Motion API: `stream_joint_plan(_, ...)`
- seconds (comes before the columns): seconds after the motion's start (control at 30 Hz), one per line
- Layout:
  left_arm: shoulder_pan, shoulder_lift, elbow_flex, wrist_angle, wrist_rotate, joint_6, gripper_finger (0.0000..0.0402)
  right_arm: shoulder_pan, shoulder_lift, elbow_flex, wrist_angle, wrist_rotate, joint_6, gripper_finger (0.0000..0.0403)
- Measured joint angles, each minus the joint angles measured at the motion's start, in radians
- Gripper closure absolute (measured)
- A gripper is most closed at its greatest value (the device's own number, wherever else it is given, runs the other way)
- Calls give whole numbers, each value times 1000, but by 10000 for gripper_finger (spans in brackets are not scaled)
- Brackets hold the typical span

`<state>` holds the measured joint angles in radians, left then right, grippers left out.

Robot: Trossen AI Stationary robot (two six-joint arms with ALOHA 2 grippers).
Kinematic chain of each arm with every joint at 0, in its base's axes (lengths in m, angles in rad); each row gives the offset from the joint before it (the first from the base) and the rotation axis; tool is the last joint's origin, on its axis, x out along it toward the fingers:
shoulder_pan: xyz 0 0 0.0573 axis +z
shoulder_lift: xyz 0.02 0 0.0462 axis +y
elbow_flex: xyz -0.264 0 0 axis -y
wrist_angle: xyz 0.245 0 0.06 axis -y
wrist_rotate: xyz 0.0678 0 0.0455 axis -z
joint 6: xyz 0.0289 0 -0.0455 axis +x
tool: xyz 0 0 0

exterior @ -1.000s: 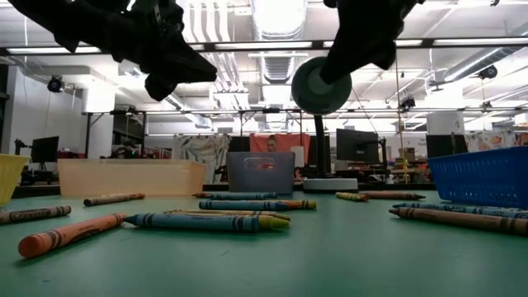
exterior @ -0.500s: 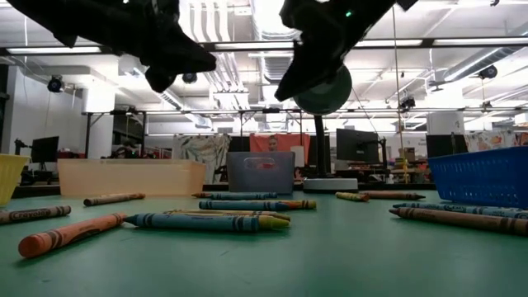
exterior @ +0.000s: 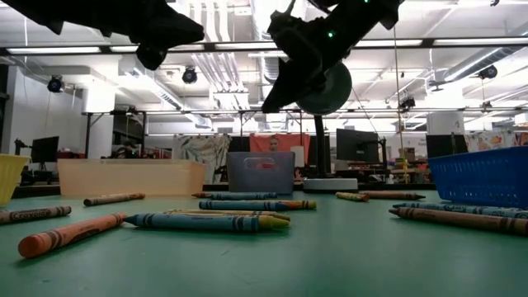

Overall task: Sort crayons
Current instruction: Put the blue crayon into the yellow bin

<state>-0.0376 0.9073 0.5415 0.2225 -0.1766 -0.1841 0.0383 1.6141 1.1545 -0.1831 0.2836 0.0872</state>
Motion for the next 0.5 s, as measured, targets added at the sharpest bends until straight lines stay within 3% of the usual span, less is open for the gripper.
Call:
stream_joint_plan(0.23, 0, 32, 0, 65, -1, 3, 359, -3, 89, 0, 158, -2, 4, 351)
stream_joint_plan(0.5, 0, 12, 0, 93, -4, 12, 359, -26, 157, 81, 142, -1, -51, 351)
